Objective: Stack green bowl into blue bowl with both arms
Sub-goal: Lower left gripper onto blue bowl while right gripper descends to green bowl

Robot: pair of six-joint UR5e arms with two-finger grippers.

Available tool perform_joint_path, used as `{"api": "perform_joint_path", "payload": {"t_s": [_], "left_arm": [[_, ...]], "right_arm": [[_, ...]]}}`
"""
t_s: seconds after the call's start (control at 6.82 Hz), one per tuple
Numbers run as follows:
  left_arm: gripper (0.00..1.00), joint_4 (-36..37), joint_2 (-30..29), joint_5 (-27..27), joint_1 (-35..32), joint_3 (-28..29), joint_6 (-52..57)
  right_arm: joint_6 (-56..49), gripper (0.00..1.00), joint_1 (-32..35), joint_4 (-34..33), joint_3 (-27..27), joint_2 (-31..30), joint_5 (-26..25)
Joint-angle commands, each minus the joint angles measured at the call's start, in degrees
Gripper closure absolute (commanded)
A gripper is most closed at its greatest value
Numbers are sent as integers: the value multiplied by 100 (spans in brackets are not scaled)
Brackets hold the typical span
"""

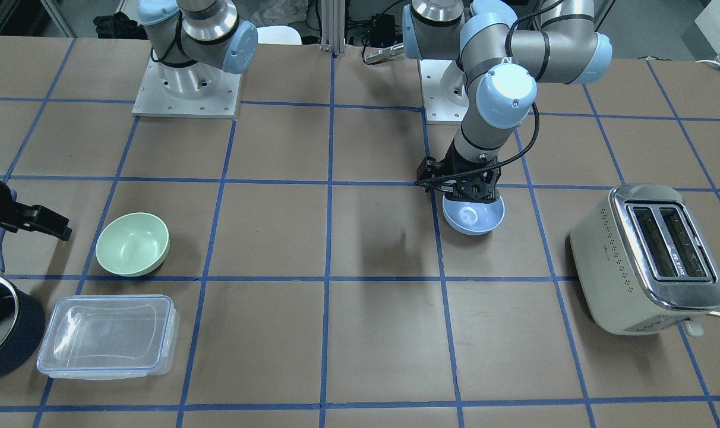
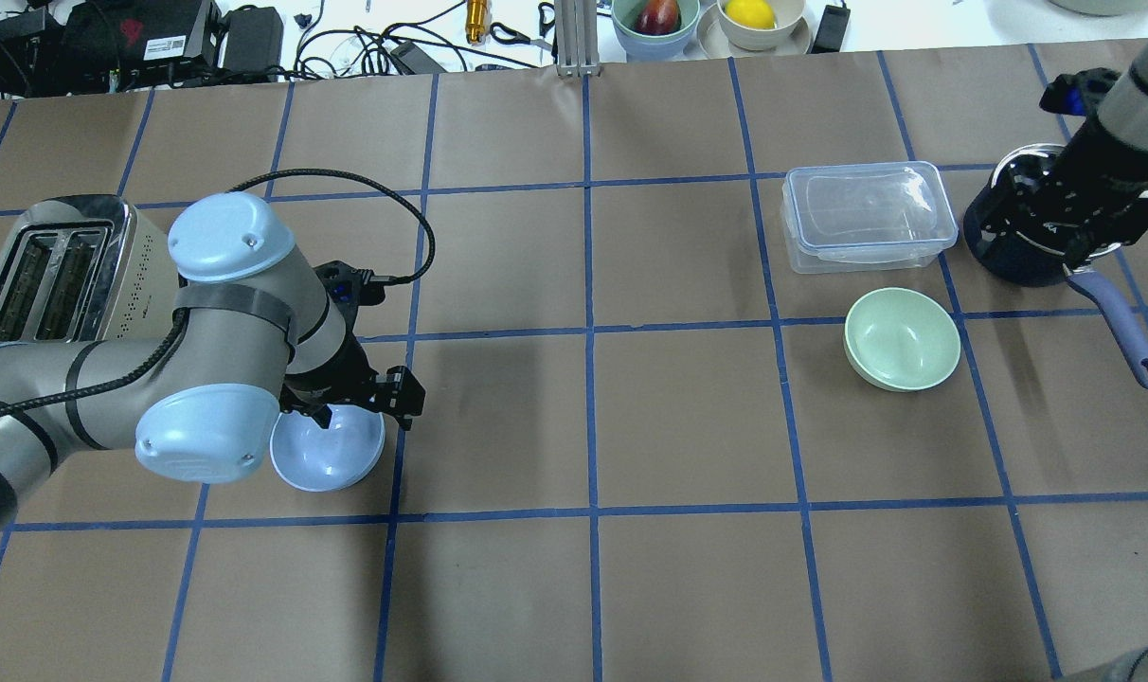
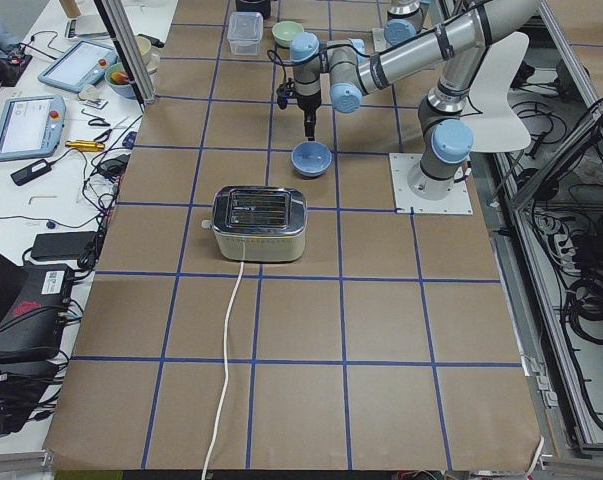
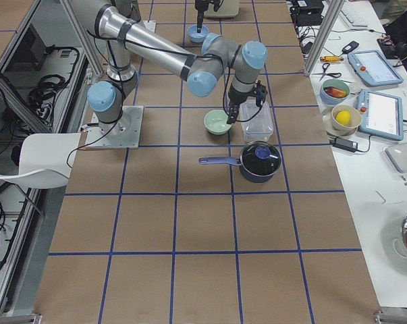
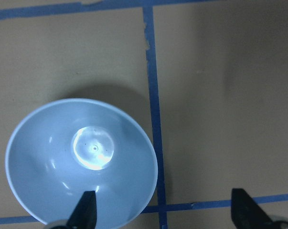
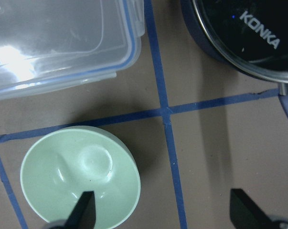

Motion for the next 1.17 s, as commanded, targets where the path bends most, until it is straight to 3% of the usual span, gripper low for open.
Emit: {"api": "perform_joint_path", "payload": {"t_s": [0.0, 0.29, 0.44, 0.59, 1.03], "left_arm": [[0, 301, -307, 5, 75, -206, -20], [7, 1073, -633, -4, 76, -496, -38], [89, 1120, -600, 5, 67, -506, -238], [100, 1060, -548, 14, 23, -524, -675], [100, 1138, -557, 22, -12, -340, -670]], "right_arm": [[8, 0, -6, -1159, 824, 353, 160], [17, 5, 20, -1303, 862, 643, 204], [17, 60, 21, -1399, 871, 662, 352], [17, 100, 21, -1383, 862, 662, 362], [17, 100, 29, -1312, 792, 549, 520]]}}
